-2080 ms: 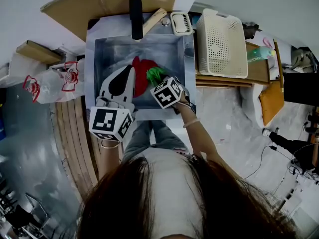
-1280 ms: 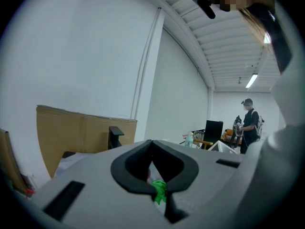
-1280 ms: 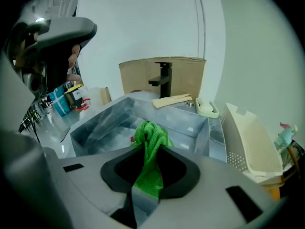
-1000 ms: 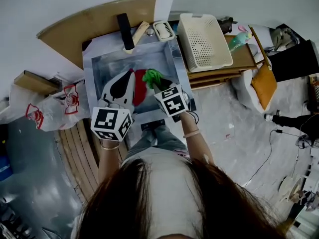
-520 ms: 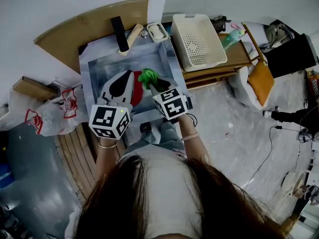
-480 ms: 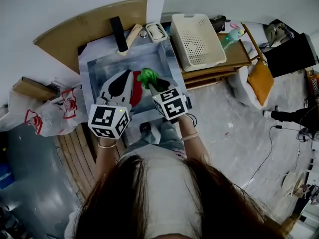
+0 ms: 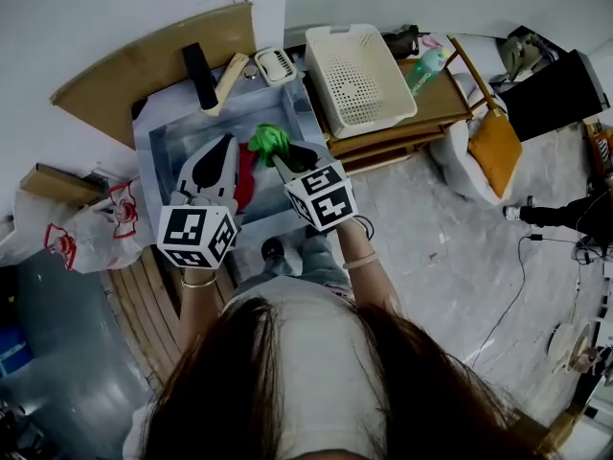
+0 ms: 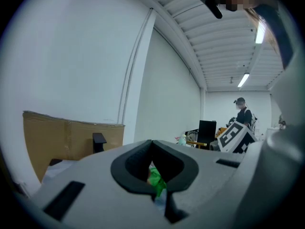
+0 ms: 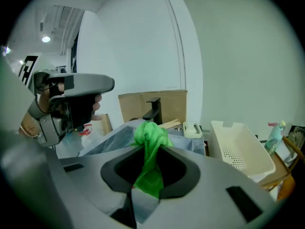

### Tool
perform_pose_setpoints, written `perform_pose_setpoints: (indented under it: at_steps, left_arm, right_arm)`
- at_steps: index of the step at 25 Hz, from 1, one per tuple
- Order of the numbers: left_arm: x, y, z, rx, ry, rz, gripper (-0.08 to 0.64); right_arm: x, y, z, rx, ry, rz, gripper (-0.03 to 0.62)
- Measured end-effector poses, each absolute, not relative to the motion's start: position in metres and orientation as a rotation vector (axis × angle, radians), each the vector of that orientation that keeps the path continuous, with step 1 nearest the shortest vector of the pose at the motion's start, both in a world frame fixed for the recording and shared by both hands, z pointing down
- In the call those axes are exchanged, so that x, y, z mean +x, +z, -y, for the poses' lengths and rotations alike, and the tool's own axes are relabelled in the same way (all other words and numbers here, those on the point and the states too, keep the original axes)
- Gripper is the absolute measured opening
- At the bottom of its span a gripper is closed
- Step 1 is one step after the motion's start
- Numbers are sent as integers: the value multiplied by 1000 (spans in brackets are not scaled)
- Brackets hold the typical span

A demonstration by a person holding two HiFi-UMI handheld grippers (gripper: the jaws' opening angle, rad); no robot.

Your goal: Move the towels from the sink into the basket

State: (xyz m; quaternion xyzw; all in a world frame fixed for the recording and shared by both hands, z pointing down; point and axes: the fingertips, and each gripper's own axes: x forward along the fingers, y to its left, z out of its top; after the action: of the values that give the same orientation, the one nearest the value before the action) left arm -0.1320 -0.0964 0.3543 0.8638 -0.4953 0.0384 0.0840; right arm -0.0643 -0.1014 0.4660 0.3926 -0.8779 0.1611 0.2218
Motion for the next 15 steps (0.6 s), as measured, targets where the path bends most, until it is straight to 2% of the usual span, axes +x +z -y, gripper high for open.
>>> perform_pose_setpoints:
  at_steps: [15]
  left_arm:
    - [-56, 347, 124, 2595, 103, 1465, 5]
  right_arm:
    - [20, 430, 132, 1164, 345, 2475, 104]
